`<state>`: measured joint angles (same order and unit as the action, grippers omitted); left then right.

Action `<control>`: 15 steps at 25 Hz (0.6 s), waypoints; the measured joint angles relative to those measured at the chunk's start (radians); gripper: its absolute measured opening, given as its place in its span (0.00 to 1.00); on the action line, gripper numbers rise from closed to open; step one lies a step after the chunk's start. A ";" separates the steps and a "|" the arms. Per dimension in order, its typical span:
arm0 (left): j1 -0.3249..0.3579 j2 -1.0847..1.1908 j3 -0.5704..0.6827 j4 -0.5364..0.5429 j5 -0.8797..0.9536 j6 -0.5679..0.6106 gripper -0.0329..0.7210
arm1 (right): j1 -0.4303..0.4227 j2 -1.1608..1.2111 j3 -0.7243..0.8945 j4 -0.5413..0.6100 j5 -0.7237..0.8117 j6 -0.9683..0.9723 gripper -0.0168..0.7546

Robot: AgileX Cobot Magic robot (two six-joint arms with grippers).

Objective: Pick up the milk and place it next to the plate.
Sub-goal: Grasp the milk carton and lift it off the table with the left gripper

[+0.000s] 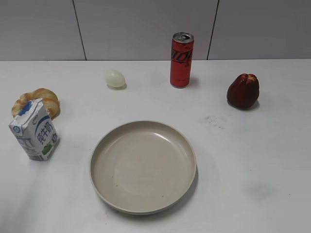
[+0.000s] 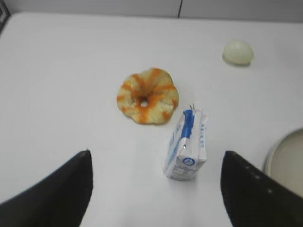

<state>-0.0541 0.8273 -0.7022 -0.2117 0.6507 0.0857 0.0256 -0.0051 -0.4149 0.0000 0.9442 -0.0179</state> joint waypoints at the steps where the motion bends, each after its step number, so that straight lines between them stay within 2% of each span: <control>1: 0.000 0.064 -0.038 -0.028 0.035 0.025 0.89 | 0.000 0.000 0.000 0.000 0.000 0.000 0.63; 4: -0.006 0.263 -0.177 -0.096 0.143 0.095 0.88 | 0.000 0.000 0.000 0.000 0.000 0.000 0.63; 8: -0.042 0.469 -0.311 -0.111 0.224 0.126 0.88 | 0.000 0.000 0.000 0.000 0.000 0.000 0.63; 15: -0.130 0.714 -0.374 -0.038 0.235 0.130 0.95 | 0.000 0.000 0.000 0.000 0.000 0.000 0.63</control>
<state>-0.1841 1.5417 -1.0758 -0.2494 0.8854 0.2159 0.0256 -0.0051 -0.4149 0.0000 0.9442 -0.0179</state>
